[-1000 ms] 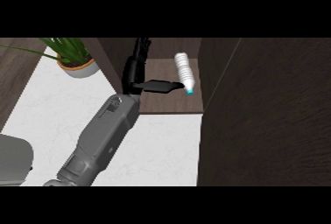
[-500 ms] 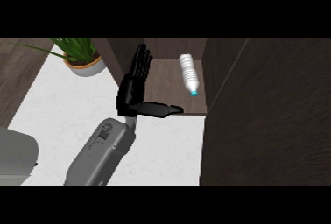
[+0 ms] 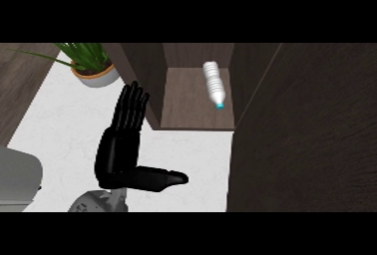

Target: Pick up the bottled water, place it into the cabinet and close the cabinet

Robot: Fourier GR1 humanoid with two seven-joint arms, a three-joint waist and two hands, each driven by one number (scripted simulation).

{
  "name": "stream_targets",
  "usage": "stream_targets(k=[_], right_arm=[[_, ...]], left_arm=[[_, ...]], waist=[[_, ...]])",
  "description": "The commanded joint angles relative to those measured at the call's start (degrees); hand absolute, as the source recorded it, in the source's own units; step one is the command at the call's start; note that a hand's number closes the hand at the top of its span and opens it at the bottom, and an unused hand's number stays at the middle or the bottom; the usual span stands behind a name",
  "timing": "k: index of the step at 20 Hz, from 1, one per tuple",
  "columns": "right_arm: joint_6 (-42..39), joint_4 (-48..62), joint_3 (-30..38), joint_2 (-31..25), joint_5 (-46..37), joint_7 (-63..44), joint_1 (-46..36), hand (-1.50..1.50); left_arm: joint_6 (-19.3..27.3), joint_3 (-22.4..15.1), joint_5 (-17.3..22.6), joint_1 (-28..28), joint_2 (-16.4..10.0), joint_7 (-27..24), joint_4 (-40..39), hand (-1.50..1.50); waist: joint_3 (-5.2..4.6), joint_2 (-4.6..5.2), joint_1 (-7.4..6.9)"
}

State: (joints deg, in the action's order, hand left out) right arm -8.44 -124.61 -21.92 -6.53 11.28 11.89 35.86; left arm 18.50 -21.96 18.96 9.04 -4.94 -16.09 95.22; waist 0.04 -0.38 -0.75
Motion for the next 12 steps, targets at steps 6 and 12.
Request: stream_targets(k=[6, 12], right_arm=[[-4.0, -0.58, -2.35, -5.73, -4.78, -1.21, -1.76, 1.5], [-6.16, -4.65, -9.99, -8.62, -10.92, -8.01, -4.67, 1.5]], left_arm=[[-1.31, -7.12, -1.3, -17.93, -5.56, 2.46, 21.07, -1.5], [-2.95, -2.18, 1.74, -25.18, -9.56, 0.24, 28.19, -1.5]], waist=[[-0.05, 0.14, 0.29], [-0.13, 0.13, -0.4]])
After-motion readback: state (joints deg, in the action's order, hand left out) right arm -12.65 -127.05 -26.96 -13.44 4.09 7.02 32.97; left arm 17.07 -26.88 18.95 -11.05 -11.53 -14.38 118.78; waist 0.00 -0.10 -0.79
